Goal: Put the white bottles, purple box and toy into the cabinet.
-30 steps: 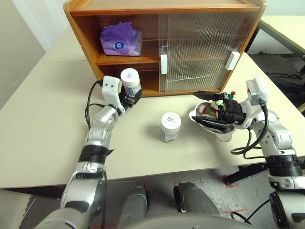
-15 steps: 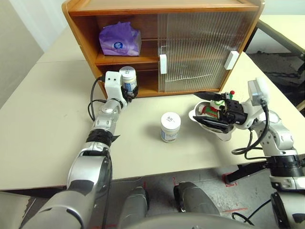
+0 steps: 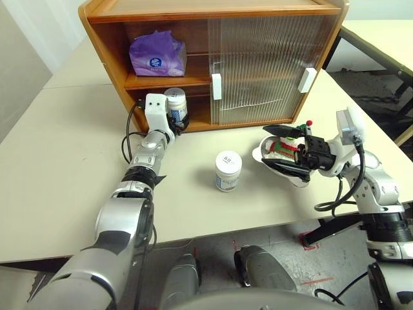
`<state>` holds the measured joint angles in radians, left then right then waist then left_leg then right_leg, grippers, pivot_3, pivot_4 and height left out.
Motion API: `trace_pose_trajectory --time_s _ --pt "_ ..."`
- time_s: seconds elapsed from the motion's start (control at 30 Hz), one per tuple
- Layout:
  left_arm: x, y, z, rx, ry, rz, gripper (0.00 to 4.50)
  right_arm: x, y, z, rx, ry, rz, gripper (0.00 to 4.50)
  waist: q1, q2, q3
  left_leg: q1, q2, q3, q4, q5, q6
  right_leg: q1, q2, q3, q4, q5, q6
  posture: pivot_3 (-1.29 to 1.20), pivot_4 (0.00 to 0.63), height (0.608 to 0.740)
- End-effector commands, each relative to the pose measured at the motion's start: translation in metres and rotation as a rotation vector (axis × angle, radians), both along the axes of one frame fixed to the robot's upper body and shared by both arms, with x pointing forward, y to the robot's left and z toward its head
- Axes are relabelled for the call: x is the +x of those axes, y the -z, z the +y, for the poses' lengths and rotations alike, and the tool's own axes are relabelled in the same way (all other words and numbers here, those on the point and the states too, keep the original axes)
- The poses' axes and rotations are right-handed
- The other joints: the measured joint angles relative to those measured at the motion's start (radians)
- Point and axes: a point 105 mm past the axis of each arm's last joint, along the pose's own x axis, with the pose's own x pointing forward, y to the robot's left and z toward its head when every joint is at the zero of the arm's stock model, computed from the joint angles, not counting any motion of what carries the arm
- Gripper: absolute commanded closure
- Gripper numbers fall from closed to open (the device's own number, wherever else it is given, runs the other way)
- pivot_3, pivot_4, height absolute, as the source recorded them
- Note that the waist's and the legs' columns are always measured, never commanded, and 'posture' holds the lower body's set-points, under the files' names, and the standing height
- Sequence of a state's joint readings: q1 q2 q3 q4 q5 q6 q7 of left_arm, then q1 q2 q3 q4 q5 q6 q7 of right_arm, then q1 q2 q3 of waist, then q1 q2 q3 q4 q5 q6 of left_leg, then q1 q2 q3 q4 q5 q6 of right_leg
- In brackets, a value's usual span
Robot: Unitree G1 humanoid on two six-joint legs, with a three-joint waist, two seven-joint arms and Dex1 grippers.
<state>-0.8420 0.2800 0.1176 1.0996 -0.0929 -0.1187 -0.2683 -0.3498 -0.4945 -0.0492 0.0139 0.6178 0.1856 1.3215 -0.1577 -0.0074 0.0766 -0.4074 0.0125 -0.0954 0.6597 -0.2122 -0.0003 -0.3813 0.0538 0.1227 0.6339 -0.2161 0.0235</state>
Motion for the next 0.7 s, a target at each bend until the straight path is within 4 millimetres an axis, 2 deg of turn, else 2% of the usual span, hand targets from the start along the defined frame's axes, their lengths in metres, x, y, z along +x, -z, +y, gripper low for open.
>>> trace_pose_trajectory --time_s 0.03,0.2,0.33,0.7 --pt "0.004 -0.011 0.003 -0.009 -0.014 -0.039 1.36 0.0 0.0 -0.001 -0.008 0.004 -0.01 0.0 0.0 0.0 0.0 0.0 0.0 0.0 0.0 0.0 0.0 0.0 0.0 0.0 0.0 0.0 0.0 -0.24 0.061 0.74" --pt "0.005 -0.01 0.003 -0.012 -0.022 -0.03 1.36 0.001 -0.001 -0.001 -0.01 0.002 -0.01 0.0 0.0 0.0 0.0 0.0 -0.001 0.001 0.001 0.001 0.001 0.0 -0.001 0.0 0.0 0.0 0.0 -0.24 0.063 0.74" --pt "0.003 -0.005 0.004 -0.013 -0.025 -0.014 0.04 0.001 -0.001 -0.002 -0.013 0.003 -0.007 0.0 0.001 0.0 0.0 0.0 -0.001 0.001 0.0 0.001 0.002 0.0 -0.001 0.0 0.0 0.0 0.0 -0.23 0.065 0.74" --pt "-0.004 0.0 0.004 -0.048 -0.024 -0.035 0.04 0.002 0.0 0.001 -0.013 -0.006 -0.005 0.0 0.001 0.0 0.0 0.0 -0.003 0.003 0.001 0.001 0.003 0.001 -0.001 -0.002 0.0 0.0 0.001 -0.22 0.067 0.74"
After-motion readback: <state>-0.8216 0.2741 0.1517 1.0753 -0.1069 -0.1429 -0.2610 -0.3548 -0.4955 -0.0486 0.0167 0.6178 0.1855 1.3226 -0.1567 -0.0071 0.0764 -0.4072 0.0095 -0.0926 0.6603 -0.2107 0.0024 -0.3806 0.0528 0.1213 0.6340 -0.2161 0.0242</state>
